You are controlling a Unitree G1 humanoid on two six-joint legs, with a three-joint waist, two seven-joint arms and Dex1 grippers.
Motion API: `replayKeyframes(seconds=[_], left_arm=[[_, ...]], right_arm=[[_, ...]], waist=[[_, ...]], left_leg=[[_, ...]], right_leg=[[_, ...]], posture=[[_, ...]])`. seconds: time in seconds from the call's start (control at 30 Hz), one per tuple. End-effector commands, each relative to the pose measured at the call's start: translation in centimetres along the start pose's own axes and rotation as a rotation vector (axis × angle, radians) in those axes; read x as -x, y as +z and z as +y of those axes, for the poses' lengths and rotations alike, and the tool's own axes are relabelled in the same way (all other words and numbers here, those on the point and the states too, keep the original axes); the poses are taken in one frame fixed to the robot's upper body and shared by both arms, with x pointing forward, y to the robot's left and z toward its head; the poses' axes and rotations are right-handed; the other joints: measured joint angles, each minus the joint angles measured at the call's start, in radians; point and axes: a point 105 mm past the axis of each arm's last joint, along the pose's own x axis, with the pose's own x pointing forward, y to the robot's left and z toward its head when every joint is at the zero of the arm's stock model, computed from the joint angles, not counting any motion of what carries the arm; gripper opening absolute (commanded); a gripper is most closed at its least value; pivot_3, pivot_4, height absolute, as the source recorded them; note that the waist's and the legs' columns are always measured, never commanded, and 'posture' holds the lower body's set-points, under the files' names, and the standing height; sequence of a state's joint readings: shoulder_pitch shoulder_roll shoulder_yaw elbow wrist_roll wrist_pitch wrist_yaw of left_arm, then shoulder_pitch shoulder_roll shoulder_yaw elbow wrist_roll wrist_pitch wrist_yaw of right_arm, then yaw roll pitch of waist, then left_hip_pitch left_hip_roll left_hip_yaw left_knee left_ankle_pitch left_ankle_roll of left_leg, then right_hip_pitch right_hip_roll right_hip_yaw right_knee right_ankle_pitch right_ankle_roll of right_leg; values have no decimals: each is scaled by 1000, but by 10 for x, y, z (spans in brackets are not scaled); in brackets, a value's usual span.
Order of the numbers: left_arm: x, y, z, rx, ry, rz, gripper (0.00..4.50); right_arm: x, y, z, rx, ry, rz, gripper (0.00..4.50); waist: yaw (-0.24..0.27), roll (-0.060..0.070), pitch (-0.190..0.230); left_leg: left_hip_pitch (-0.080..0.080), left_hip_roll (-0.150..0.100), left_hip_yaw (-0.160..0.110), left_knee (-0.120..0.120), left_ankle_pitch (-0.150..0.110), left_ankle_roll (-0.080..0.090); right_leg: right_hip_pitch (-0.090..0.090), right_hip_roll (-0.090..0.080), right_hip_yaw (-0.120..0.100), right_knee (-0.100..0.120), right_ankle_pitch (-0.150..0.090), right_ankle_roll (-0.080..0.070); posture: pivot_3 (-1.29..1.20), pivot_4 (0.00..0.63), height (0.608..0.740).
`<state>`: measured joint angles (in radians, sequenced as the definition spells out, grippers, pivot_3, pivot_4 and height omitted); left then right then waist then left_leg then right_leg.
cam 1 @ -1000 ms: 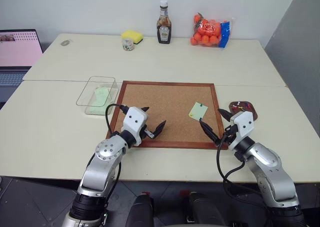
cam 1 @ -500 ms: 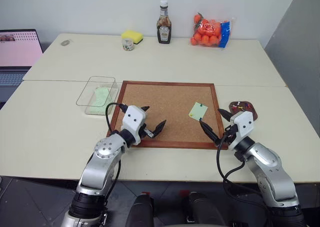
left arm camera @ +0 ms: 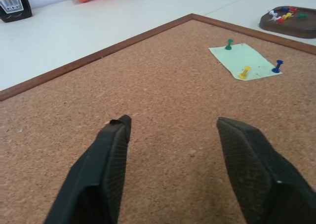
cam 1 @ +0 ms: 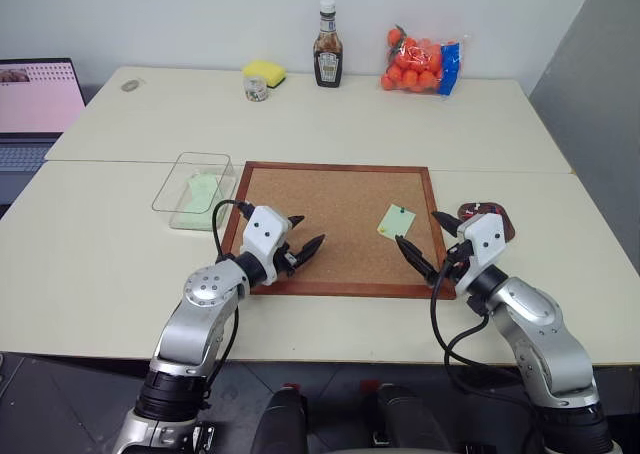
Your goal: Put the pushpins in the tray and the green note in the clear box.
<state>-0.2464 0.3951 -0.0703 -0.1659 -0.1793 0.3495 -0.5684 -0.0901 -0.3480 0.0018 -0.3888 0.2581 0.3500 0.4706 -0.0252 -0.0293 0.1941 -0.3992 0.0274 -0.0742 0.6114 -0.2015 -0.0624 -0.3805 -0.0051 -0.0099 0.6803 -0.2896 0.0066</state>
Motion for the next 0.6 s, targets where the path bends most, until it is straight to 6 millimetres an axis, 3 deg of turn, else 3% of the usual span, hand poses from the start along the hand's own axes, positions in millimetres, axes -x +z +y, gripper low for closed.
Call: replayKeyframes(seconds=[0.03,0.37,0.6], left_arm=[[1,3,12,-28,27,12,1887],[-5,-15,16,-14,18,114,69],[-7,-30,18,-4,26,179,25]], right_arm=[[-6,17,-3,38,-19,-35,4500],[-24,13,-17,0,-65,66,4500],[-42,2,-19,-36,-43,140,4500]], waist=[[-1,0,0],[-1,0,0],[-1,0,0]], left_leg=[[0,0,0,0,0,0],[0,0,0,0,0,0],[0,0,0,-1,0,0]], right_leg=[[0,0,0,0,0,0],[-1,0,0,0,0,0],[-1,0,0,0,0,0]], posture=[[0,150,740],[0,150,740],[0,150,740]])
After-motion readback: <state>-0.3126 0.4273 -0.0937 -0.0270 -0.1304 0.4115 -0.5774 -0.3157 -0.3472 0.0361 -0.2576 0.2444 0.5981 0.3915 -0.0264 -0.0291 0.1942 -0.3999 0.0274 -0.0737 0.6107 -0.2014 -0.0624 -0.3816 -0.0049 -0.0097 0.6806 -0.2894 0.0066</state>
